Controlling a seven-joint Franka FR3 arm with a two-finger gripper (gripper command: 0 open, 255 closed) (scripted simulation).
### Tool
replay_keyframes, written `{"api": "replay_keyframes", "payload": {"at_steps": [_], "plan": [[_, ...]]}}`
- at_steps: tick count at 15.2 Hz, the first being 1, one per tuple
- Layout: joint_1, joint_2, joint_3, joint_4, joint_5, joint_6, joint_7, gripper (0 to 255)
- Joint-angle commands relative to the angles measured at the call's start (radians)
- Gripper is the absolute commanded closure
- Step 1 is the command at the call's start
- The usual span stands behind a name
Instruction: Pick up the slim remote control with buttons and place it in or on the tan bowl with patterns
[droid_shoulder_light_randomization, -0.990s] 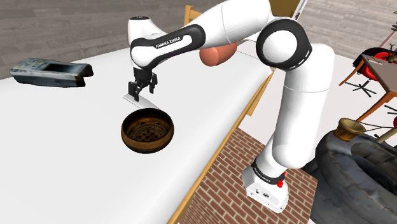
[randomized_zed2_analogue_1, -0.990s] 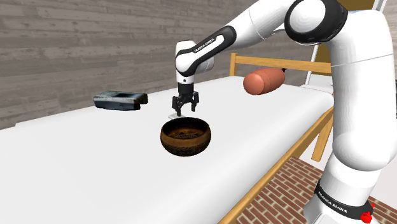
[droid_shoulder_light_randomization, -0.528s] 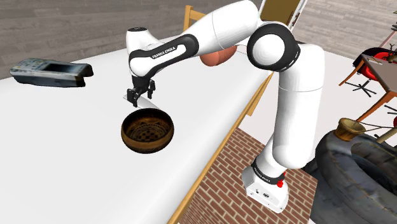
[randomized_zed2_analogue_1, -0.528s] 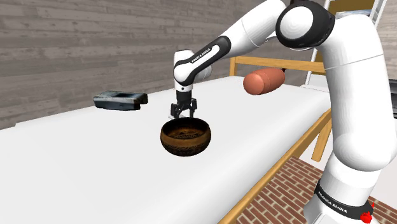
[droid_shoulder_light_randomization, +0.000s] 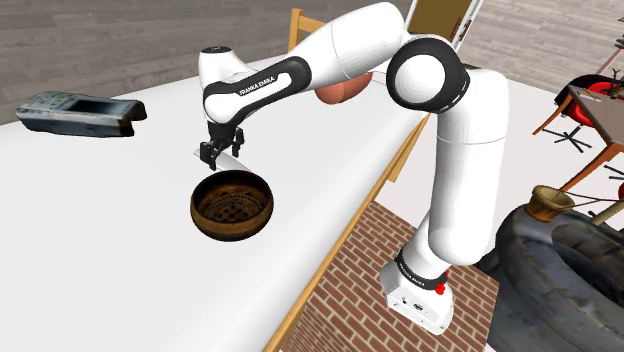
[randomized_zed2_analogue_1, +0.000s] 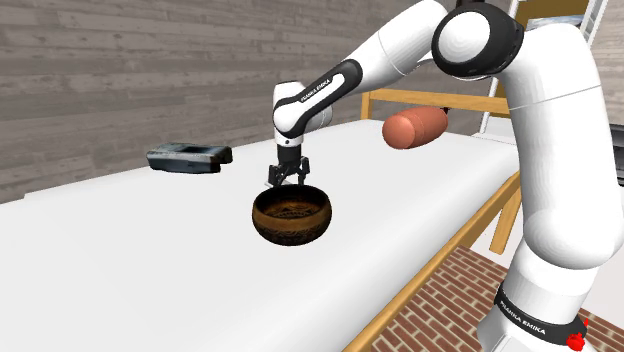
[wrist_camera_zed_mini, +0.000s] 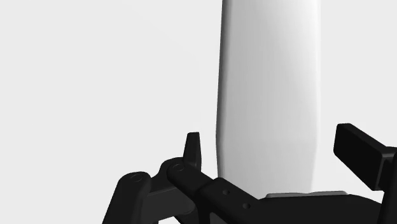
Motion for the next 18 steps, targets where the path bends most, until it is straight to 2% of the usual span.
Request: {"api": "replay_keyframes", "payload": {"at_steps": [1, 10, 18], "plan": [[0.0, 0.0, 0.0, 0.0, 0.0, 0.0, 0.0, 255], [0.0, 0.0, 0.0, 0.0, 0.0, 0.0, 0.0, 255], [-0.003, -0.048, 0.006, 0.042, 0.012, -0.089, -0.007, 255]]}}
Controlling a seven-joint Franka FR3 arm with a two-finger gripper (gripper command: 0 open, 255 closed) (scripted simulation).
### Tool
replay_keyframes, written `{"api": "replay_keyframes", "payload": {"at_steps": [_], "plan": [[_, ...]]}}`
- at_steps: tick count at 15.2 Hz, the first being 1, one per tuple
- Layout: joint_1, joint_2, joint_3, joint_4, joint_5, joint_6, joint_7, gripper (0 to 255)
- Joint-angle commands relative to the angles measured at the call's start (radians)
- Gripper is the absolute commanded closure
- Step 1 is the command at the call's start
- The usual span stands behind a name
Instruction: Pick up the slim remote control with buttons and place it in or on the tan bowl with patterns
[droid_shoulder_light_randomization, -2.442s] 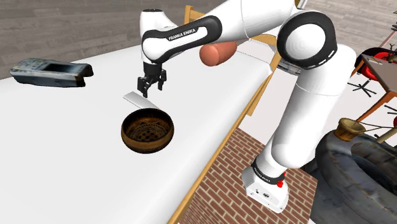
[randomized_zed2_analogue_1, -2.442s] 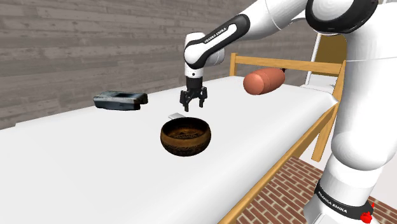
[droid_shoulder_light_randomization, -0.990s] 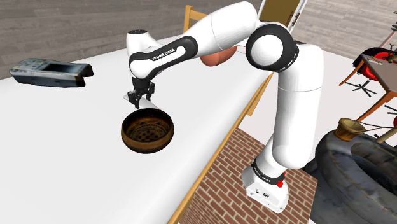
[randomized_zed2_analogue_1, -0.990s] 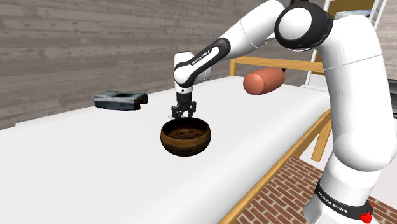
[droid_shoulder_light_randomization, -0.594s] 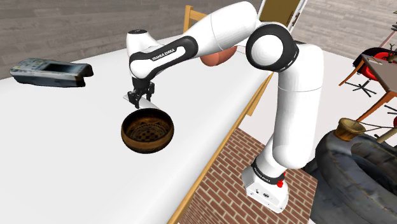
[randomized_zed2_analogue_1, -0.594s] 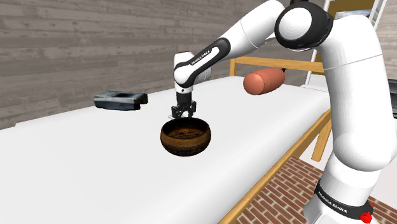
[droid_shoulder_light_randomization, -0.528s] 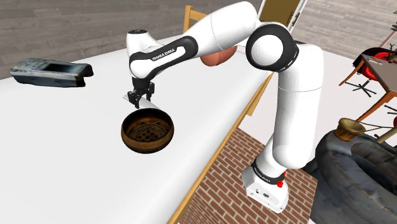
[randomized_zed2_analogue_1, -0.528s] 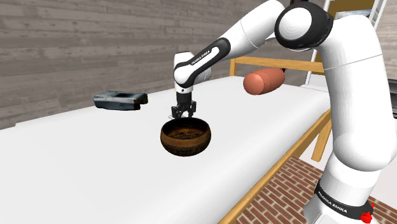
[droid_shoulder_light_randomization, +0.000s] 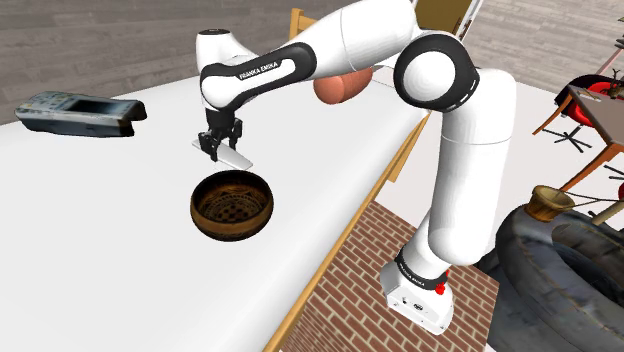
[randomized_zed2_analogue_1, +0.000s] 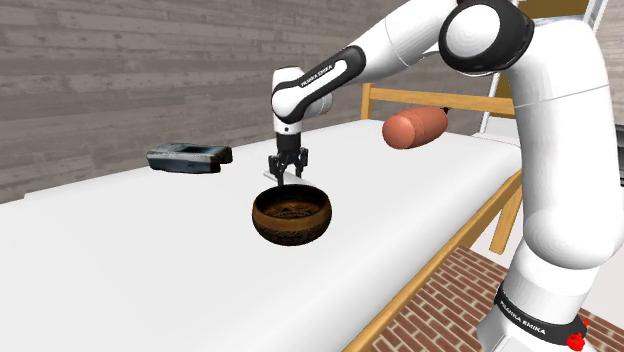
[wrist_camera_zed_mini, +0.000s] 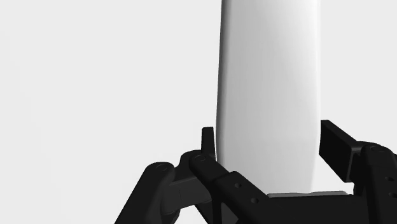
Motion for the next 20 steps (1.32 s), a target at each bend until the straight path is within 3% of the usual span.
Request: {"api": "replay_keyframes", "payload": {"at_steps": [1, 20], "plan": [[-0.001, -0.014, 0.001, 0.006, 0.003, -0.02, -0.002, 255], [-0.002, -0.077, 0.008, 0.176, 0.019, -0.251, -0.012, 255]]}}
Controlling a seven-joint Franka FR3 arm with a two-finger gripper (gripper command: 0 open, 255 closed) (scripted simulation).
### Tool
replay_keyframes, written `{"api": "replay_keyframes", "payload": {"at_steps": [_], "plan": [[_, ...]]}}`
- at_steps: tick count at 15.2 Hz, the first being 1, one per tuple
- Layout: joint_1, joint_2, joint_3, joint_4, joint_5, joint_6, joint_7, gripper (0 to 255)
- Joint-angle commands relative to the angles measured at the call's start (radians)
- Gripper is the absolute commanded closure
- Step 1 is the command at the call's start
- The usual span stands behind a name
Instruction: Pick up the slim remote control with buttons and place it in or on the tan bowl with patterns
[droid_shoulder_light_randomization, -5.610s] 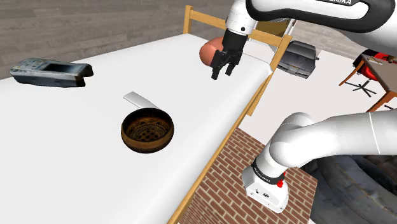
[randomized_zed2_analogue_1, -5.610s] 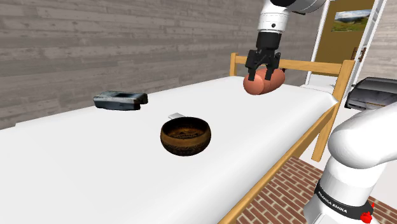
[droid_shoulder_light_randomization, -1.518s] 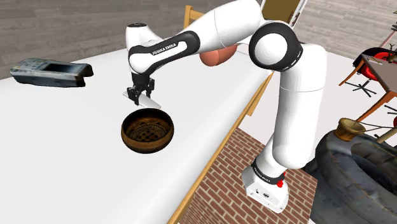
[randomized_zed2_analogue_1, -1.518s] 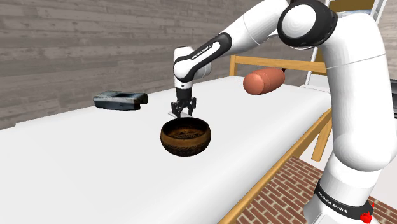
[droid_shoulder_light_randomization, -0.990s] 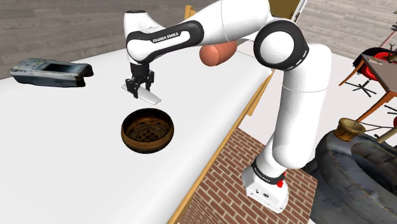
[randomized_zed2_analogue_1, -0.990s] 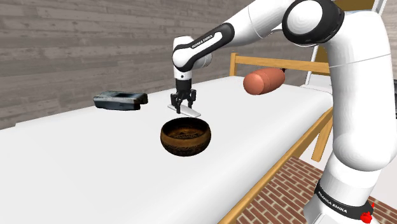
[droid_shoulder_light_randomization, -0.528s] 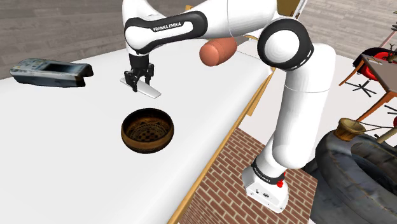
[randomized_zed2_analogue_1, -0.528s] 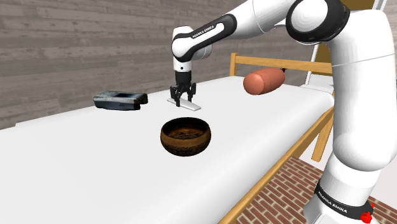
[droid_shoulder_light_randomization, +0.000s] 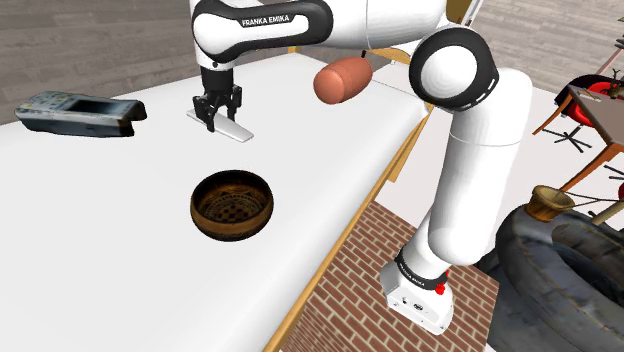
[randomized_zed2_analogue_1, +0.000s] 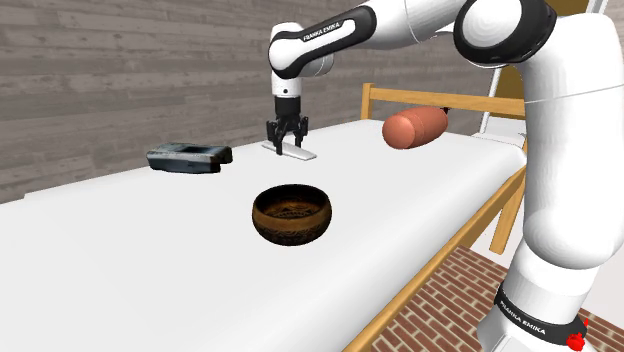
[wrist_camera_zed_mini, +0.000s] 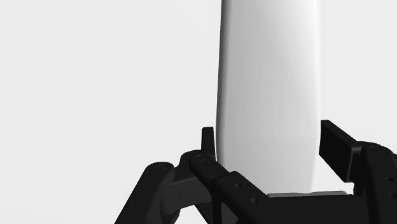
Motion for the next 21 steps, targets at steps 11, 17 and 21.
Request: {"api": "replay_keyframes", "payload": {"at_steps": [11, 17, 21], "plan": [[0.038, -0.189, 0.038, -0.183, 0.032, -0.003, 0.075, 255], [0.084, -0.344, 0.084, -0.369, 0.071, 0.033, 0.157, 255], [0.12, -0.435, 0.12, -0.466, 0.101, 0.045, 0.216, 255]]}}
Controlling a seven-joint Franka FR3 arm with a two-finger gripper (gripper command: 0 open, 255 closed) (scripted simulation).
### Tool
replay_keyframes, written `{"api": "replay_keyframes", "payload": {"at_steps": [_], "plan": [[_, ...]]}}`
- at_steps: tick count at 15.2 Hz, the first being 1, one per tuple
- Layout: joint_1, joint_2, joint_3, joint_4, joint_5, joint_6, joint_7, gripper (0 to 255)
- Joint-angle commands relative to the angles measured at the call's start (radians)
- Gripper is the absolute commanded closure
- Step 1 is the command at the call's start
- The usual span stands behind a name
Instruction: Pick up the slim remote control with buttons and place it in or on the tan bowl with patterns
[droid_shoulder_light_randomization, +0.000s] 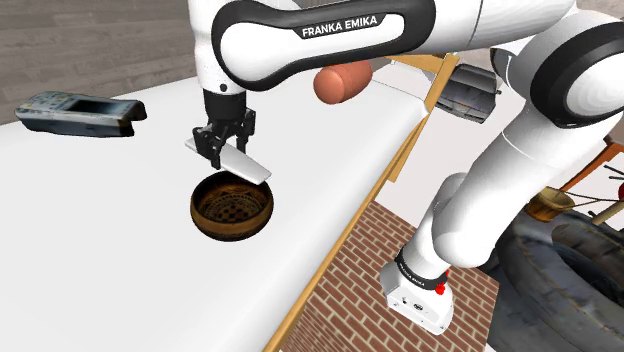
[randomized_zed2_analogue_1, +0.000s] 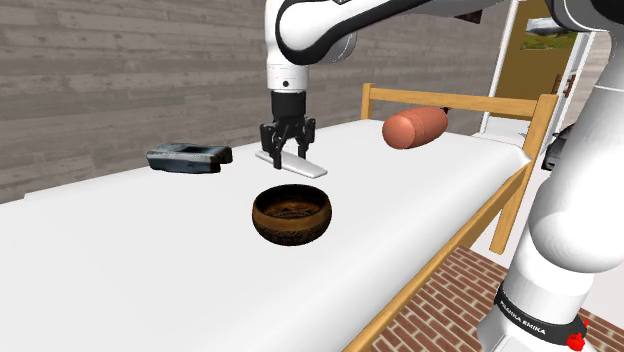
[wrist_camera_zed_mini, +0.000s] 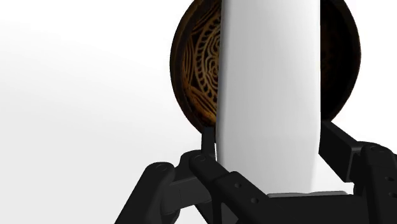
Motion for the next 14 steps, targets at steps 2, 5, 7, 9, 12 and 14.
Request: {"api": "replay_keyframes", "payload": {"at_steps": [2, 5, 7, 9, 12, 14], "plan": [[0.024, -0.062, 0.025, -0.067, 0.023, 0.009, 0.04, 255], [0.025, -0.055, 0.027, -0.1, 0.021, 0.049, 0.041, 255], [0.025, -0.048, 0.028, -0.121, 0.02, 0.076, 0.043, 255], [0.026, -0.041, 0.03, -0.141, 0.018, 0.103, 0.044, 255], [0.026, -0.029, 0.032, -0.17, 0.015, 0.143, 0.047, 255], [0.026, -0.019, 0.033, -0.188, 0.012, 0.17, 0.049, 255]]}}
